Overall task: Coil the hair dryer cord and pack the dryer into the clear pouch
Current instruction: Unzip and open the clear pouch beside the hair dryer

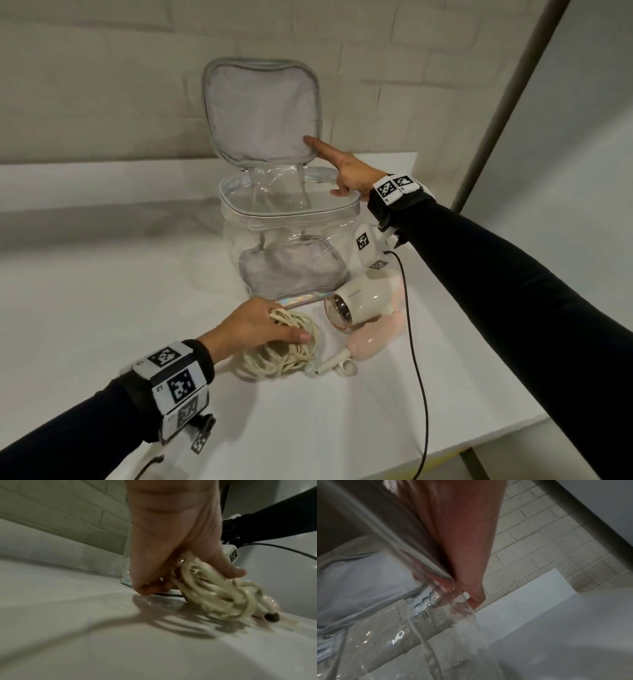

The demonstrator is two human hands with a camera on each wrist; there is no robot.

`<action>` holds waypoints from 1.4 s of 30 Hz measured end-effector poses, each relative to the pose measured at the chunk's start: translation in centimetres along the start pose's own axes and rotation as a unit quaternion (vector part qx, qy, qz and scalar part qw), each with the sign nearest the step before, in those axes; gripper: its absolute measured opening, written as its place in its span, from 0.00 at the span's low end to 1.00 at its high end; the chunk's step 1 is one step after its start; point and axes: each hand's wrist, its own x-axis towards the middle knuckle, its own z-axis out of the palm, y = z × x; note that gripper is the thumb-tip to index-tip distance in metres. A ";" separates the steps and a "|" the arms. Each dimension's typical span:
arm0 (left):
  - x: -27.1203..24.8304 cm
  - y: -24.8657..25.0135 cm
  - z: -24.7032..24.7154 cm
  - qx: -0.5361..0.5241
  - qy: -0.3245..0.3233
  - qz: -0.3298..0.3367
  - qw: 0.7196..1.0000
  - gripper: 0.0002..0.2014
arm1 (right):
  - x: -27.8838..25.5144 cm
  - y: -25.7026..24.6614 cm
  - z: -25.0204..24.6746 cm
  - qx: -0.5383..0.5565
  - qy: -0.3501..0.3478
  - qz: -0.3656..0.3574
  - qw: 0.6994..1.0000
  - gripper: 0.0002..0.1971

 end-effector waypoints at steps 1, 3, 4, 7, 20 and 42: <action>0.1 -0.1 -0.4 0.014 0.022 -0.005 1.000 0.24 | 0.0 0.0 0.0 0.000 -0.001 0.000 1.000 0.55; -0.1 -0.4 -1.3 0.003 0.045 -0.005 0.999 0.26 | 0.1 -0.1 0.1 -0.003 0.003 0.002 1.000 0.54; -0.4 -0.4 -1.5 -0.020 0.049 -0.002 0.999 0.23 | 0.1 -0.1 0.1 -0.004 0.005 0.003 1.000 0.54; -1.0 -0.5 -1.8 -0.056 0.079 0.005 0.995 0.10 | 0.0 -0.1 0.1 -0.005 0.008 0.003 1.000 0.54; -3.3 2.5 -2.4 0.071 0.284 0.037 0.955 0.14 | 0.0 -0.1 0.2 0.007 0.014 0.013 1.000 0.55; -0.3 4.8 4.4 0.632 0.049 0.138 0.761 0.17 | -0.3 -0.1 0.0 0.015 0.018 0.026 0.999 0.54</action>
